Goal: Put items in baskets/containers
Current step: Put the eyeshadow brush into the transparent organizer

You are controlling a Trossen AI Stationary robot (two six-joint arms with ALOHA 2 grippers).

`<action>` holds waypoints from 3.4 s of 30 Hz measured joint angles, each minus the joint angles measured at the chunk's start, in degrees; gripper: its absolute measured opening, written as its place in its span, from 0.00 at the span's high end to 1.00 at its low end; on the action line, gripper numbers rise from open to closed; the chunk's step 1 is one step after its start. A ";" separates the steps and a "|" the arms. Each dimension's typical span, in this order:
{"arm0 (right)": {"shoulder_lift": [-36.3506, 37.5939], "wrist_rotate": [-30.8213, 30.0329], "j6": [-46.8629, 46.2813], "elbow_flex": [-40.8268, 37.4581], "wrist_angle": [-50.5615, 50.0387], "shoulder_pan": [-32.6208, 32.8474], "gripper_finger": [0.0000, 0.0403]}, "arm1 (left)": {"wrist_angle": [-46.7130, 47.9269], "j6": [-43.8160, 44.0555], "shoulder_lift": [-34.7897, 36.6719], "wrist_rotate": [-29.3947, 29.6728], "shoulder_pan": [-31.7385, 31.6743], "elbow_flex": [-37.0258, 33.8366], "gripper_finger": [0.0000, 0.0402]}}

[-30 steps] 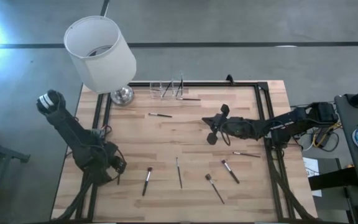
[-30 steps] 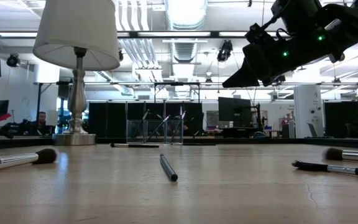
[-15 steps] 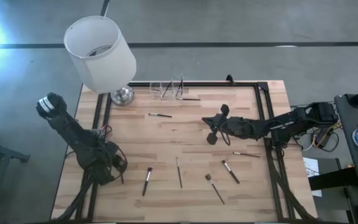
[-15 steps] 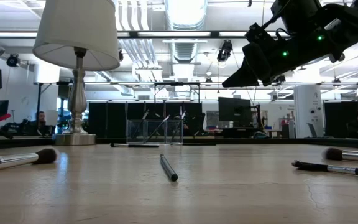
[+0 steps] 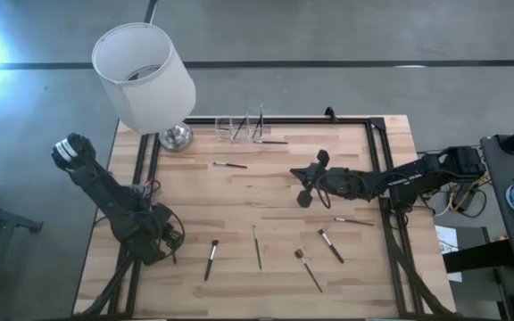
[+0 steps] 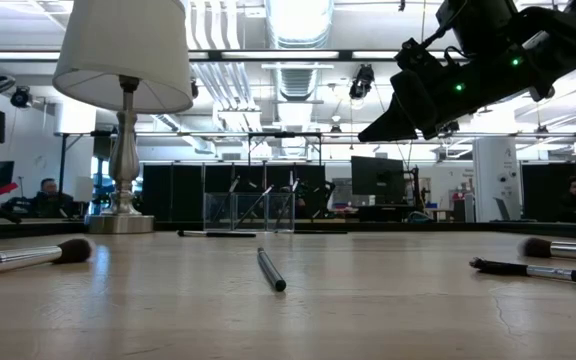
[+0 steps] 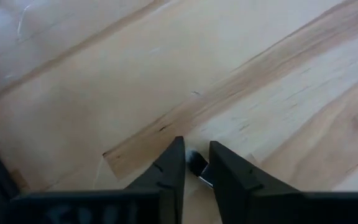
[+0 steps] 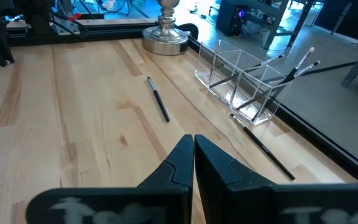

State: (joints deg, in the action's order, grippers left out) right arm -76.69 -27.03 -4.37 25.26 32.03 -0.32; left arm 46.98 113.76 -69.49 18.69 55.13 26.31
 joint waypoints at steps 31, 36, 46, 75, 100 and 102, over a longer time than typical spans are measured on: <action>-0.02 -0.02 0.02 -0.22 0.03 -0.01 0.98 | -29.14 -68.31 -1.53 39.90 -18.37 10.81 1.00; -0.02 -0.02 -0.08 -0.22 0.04 0.00 0.98 | -57.07 -94.20 -5.20 42.35 -28.02 9.76 1.00; -0.02 -0.03 0.30 -0.46 0.04 0.09 0.98 | -96.49 -115.93 -18.49 31.70 -49.81 7.84 1.00; -0.02 -0.02 1.80 -1.18 1.53 0.09 0.98 | -100.39 -132.95 -27.71 28.64 -78.29 23.03 1.00; -0.02 0.07 2.50 -1.18 1.79 0.94 0.98 | -115.20 -147.79 -41.16 27.93 -80.14 25.62 1.00; -0.02 0.07 2.61 -1.18 1.79 0.94 0.98 | -115.36 -148.73 -41.17 27.90 -79.93 25.87 1.00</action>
State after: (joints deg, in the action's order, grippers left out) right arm -76.71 -26.96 -1.76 24.08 33.82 0.62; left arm -68.38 -34.97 -110.67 46.59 -24.79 52.18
